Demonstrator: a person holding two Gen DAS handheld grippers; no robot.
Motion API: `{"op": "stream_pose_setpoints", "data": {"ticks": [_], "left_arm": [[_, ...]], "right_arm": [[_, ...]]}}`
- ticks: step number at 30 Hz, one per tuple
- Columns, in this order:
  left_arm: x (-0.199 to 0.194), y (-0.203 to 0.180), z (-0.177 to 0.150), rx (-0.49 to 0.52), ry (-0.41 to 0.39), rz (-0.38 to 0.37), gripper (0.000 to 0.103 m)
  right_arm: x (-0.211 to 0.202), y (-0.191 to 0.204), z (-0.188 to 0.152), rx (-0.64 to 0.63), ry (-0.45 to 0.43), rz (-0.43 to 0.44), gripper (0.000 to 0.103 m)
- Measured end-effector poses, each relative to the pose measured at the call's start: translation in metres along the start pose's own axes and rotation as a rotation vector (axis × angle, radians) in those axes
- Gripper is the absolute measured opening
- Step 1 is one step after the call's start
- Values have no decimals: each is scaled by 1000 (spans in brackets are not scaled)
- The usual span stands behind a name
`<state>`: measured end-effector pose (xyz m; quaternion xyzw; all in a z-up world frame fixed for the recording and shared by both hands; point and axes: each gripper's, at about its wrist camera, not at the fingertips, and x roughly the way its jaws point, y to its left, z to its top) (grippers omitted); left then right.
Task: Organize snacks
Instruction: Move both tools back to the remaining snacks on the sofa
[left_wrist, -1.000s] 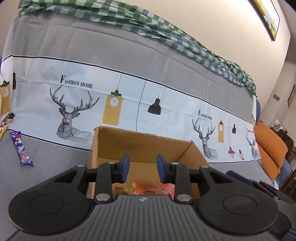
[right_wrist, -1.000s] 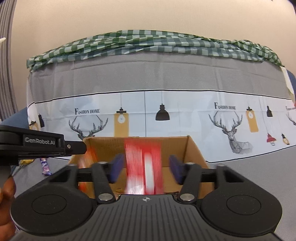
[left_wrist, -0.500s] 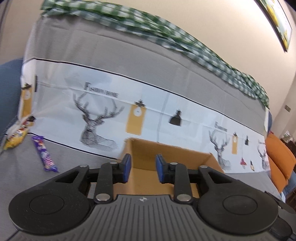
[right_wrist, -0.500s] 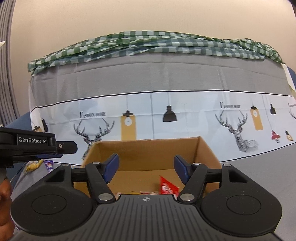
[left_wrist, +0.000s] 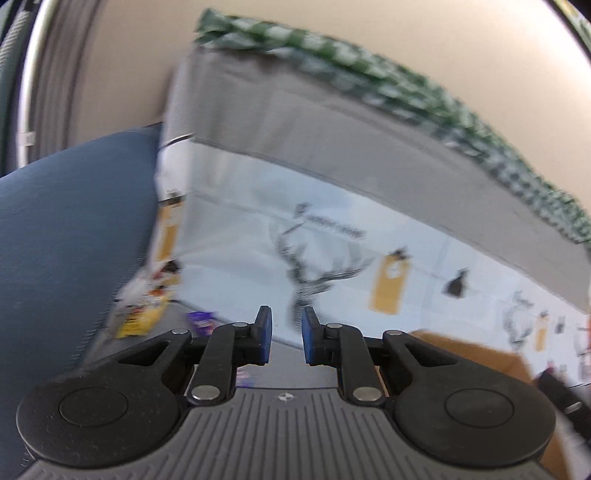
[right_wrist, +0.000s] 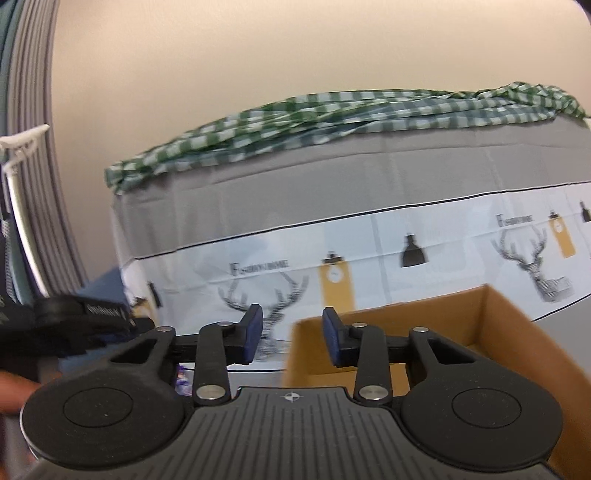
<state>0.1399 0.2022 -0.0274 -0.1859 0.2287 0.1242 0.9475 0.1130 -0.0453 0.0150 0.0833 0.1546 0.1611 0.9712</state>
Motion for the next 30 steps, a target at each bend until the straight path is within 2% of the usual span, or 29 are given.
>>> {"op": "stream_pose_setpoints", "data": {"ticks": [3,11,17,19,21,23,27,30], "left_arm": [[12,26,-4,-66,41,32,18],[23,63,3,-170,46,107,18],[22,84,10,-247,27,142,18],[21,91,13,-280,19,155,18],[19,97,15,-312,3,165,18],[17,101,17,-324,-11,176,18],[15,108,18,-353,-18,188,18],[15,111,20,-367,-21,187,18]], "right_arm": [[7,19,-6,8,17,35,36],[34,70,-24,9,115,115,37],[83,104,-19,-33,234,146,38],[108,116,-18,-57,281,157,49],[136,128,-20,-85,325,149,51],[162,138,-23,-112,357,139,58],[219,155,-41,-162,457,117,81],[253,164,-59,-179,527,88,83]]}}
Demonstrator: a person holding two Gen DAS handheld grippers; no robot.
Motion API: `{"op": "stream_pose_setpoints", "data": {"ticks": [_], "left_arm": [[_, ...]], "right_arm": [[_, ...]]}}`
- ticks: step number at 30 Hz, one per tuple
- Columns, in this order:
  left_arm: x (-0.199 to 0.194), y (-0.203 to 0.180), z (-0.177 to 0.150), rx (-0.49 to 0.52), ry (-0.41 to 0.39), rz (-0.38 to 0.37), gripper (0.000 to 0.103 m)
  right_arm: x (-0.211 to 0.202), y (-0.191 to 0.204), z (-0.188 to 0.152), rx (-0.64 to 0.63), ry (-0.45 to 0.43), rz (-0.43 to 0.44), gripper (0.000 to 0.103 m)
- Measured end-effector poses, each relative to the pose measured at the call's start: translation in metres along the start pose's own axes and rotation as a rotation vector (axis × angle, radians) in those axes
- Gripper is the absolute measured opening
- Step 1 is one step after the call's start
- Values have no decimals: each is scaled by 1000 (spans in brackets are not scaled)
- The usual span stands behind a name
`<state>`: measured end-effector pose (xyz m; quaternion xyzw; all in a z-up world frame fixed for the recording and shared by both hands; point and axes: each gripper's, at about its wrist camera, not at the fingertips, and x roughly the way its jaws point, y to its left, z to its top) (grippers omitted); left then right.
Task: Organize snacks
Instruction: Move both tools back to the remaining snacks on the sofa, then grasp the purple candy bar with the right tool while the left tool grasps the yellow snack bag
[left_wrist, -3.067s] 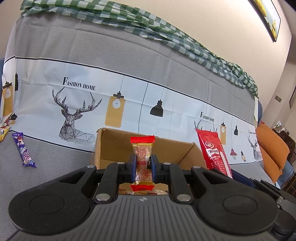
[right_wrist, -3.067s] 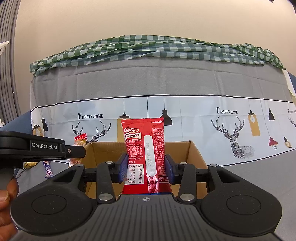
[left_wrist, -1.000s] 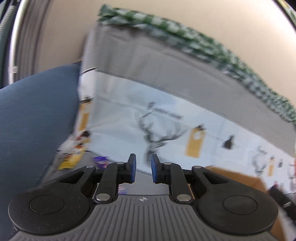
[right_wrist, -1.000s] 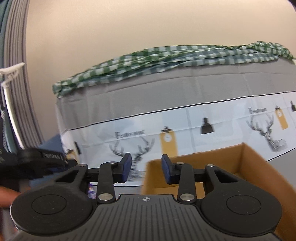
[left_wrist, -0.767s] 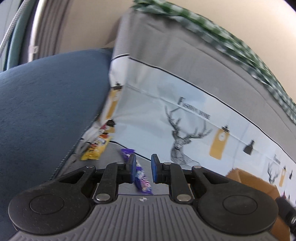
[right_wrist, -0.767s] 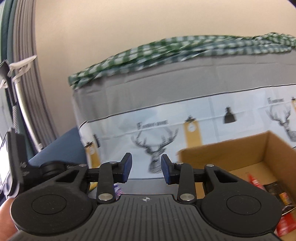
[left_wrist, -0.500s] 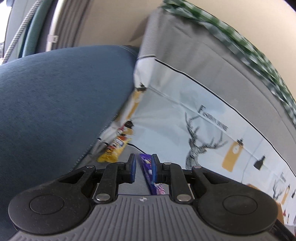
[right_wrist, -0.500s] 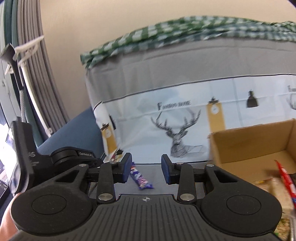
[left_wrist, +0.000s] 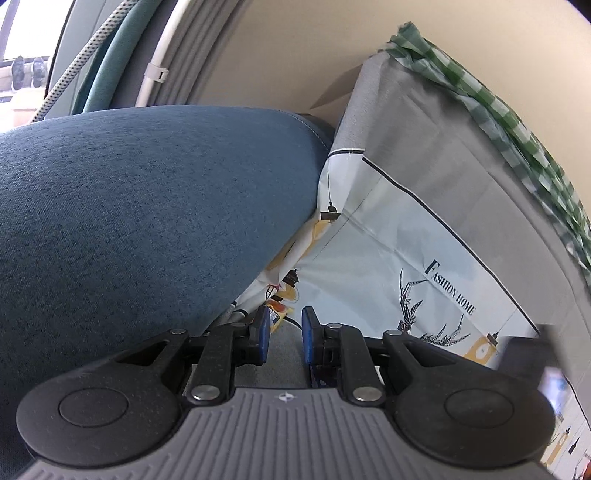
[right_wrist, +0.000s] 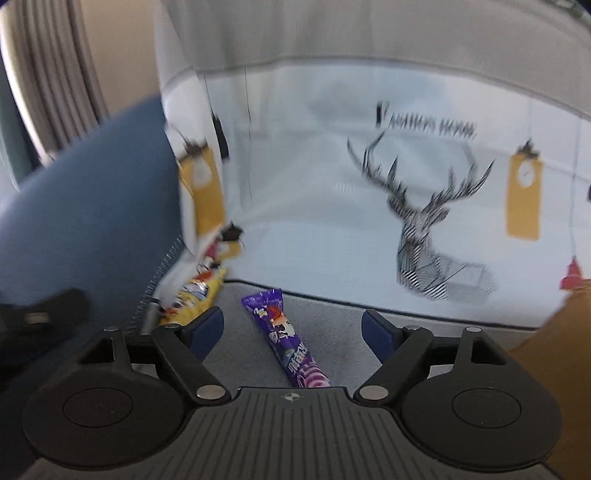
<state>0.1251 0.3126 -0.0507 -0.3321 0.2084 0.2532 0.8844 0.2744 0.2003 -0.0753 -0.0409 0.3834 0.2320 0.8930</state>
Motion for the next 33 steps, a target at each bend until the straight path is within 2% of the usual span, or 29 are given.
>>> {"op": "stream_pose_setpoints", "data": {"ticks": [5,6,8,9,10,11,15,19,27,31,33], "left_arm": [[4,-2,1,-3,11,-11,18],[5,-2,2,-5,18,-15,18],[7,-3,2,-8,24,-20,18],[7,-3,2,-6,24,-17,18],[7,-3,2,-7,24,-19,18],[6,-3,2,-7,23,-21,18],[5,-3,2,-4,22,-20,18],[7,-3,2,0,31,-17,18],[12,-7,0,37,55,-10,18],[20,-14,-5,97,74,5,18],[25,-19,-9,134,89,16,18]], "right_arm": [[45,13,-8,-63,92,-17,80],[50,15,-10,-81,100,-22,73],[55,18,-16,-113,112,-20,53],[56,19,-19,-122,119,-10,34],[54,18,-22,-132,101,-7,22],[52,18,-24,-139,92,-7,16],[34,8,-28,-96,63,-2,16],[-6,-4,-38,-29,31,-15,16],[-93,-21,-93,8,30,-14,16],[-104,-23,-116,-9,61,2,16],[-100,-21,-125,-35,64,-22,16]]}}
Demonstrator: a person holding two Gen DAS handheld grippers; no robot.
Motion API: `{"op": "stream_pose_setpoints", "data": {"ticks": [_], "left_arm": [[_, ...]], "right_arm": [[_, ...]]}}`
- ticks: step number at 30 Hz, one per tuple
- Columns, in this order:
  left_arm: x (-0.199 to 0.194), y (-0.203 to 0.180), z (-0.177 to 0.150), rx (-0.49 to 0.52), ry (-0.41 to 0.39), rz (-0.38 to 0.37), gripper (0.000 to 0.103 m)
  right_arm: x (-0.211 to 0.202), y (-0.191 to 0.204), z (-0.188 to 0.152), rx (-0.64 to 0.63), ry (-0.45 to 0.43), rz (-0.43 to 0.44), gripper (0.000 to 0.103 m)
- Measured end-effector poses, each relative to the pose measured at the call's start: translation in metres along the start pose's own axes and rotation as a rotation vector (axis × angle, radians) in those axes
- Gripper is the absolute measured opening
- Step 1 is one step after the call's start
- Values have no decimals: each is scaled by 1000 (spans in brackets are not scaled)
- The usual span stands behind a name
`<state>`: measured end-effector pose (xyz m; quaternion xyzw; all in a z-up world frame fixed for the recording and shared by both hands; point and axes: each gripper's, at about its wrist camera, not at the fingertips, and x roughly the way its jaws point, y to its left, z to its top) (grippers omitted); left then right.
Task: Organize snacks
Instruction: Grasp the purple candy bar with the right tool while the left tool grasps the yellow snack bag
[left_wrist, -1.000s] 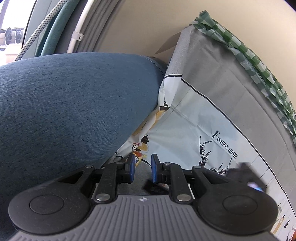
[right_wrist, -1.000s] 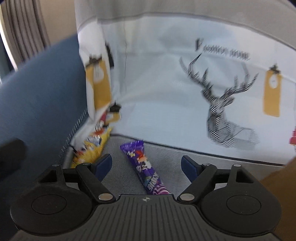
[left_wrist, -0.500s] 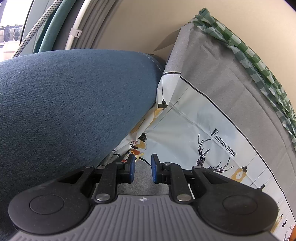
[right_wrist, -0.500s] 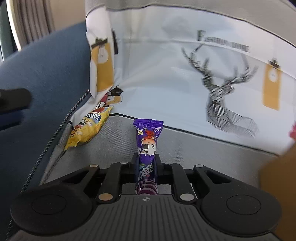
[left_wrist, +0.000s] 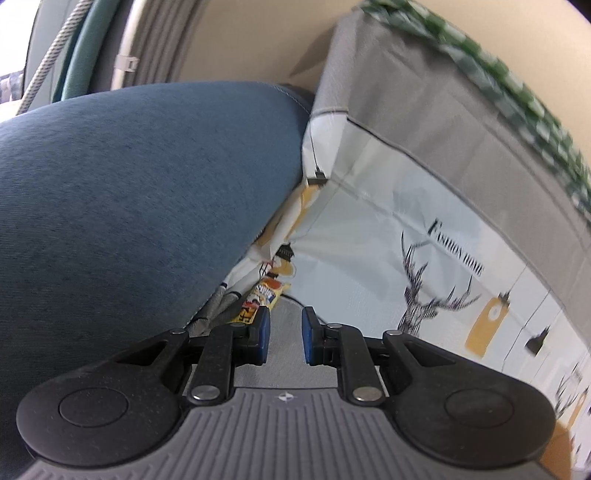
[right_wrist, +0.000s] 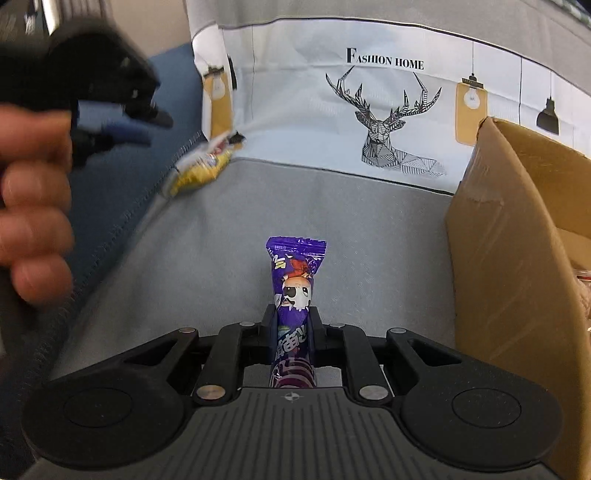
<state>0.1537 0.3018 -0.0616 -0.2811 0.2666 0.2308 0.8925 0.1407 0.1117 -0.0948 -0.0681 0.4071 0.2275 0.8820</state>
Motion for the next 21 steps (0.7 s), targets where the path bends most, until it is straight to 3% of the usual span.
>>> {"op": "stream_pose_setpoints", "data": {"ticks": [5,7,9,17,21], "left_arm": [[15,-9,-9,121,26,51,20],[22,-11,-11,168,26,79,25],[31,-15,-14,218,19,117,36],[80,-37,-30,406,34,195,61],[103,-41,-32,449,42,238,66]], "right_arm": [[16,-4,-2,53,30,-4,20],[22,-5,-2,70,60,-1,25],[25,-8,-3,95,74,-6,34],[33,-11,-6,126,90,-18,34],[33,-11,-6,128,85,-18,33]]}}
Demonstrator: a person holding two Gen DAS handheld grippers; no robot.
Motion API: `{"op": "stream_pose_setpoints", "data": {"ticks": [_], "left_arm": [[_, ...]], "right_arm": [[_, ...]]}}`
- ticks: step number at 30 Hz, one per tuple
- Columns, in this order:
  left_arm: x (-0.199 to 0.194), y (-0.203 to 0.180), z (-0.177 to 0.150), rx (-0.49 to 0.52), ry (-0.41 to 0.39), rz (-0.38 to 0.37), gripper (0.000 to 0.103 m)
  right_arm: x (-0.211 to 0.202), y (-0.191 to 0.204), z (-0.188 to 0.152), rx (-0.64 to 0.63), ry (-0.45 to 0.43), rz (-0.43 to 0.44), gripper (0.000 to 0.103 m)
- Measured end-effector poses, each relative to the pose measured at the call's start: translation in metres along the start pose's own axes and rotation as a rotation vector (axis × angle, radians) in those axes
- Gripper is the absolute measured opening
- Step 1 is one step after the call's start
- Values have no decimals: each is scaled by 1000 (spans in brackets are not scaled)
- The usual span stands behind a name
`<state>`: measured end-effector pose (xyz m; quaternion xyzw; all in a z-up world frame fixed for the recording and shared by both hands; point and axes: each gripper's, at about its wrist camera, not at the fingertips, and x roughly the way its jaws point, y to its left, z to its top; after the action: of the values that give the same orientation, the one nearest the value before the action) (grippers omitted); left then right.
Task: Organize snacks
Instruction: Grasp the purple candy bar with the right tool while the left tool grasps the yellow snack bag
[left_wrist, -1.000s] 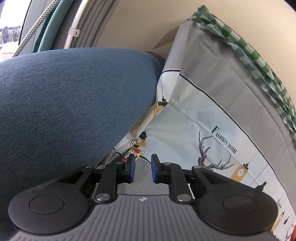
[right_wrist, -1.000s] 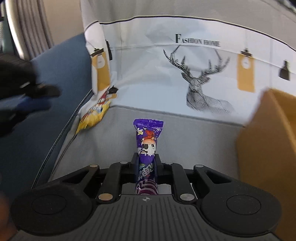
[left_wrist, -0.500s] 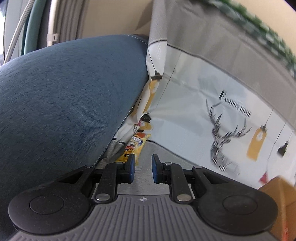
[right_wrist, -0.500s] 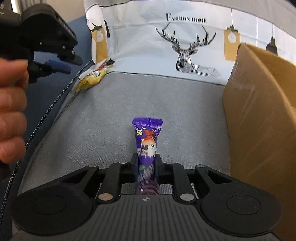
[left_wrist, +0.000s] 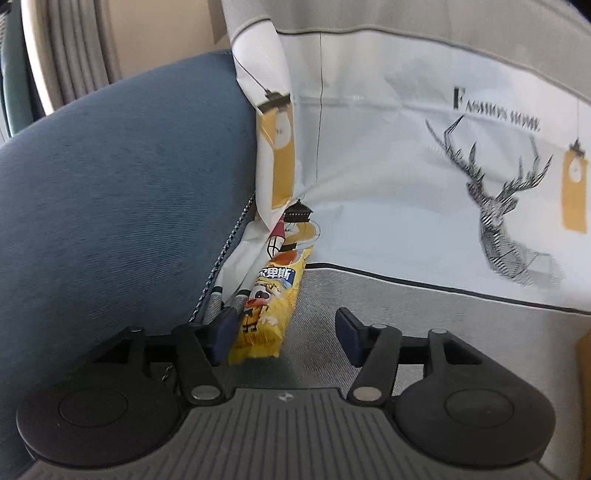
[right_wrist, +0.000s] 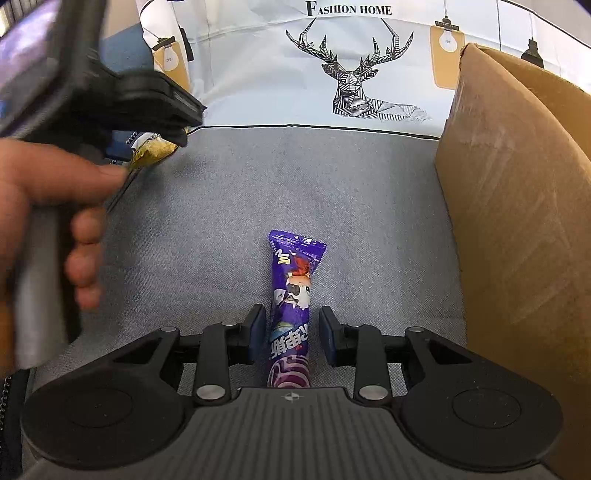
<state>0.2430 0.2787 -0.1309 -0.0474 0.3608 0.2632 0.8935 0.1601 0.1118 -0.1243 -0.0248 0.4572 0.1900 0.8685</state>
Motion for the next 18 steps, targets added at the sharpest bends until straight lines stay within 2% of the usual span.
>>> {"op": "stream_pose_setpoints", "data": {"ticks": [5,7,8,13,18], "left_arm": [[27,0,3,-7,25,6,64],[32,4,7,-36,33,-21,50],[33,6,10,-46,39,-29,26],[23,11,15,-73,49,-54,17],[-12,16,19,-92,22,-101,17]], "right_arm": [[-1,8,-4,-38,-12,3,32],[-2,10,-5,-48,-12,5,28],[-2,10,-5,-50,-13,3,27],[-1,15,-4,-71,-21,-1,19],[-3,15,-2,-67,-30,4,17]]}}
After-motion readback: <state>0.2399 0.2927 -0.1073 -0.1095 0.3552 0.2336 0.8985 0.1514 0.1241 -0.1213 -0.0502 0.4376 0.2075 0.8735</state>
